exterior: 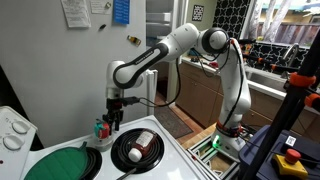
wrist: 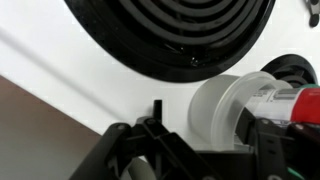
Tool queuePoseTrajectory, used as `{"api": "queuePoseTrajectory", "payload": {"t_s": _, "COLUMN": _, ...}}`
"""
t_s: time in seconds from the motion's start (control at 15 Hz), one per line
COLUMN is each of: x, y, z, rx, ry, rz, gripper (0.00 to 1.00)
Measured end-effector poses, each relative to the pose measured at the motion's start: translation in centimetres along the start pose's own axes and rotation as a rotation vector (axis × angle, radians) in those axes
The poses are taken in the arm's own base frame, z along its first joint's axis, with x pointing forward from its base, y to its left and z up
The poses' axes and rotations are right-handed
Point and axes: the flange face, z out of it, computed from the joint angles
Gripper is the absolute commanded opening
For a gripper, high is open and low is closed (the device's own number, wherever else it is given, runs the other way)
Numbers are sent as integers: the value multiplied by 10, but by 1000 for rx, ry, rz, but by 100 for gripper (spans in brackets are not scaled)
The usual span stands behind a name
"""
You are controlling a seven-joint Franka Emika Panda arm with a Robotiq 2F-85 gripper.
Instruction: Pick up the plastic bowl from the washing machine and put it in the second rack from the bottom on the fridge door
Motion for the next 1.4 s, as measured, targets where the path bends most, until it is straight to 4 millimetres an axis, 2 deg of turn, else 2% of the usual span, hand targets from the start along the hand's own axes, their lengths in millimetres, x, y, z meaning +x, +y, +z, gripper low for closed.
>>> {"api": "queuePoseTrajectory", "payload": {"t_s": 0.33, "x": 5, "y": -3, "z": -3, "rx": 8, "ry": -3, "rz": 6, "gripper": 1}}
{"api": "queuePoseTrajectory", "payload": {"t_s": 0.93, "x": 10, "y": -1, "z": -16, "rx": 7, "ry": 14, "rz": 12, "gripper": 3}}
{"api": "queuePoseTrajectory", "payload": {"t_s": 1.13, "x": 3, "y": -16, "z": -46, "rx": -6, "ry": 46, "rz": 25, "gripper": 3}}
{"api": "queuePoseTrajectory", "payload": {"t_s": 1.4, "x": -26, "y": -43, "z": -111, "rx": -69, "ry": 94, "rz": 163, "gripper": 3}}
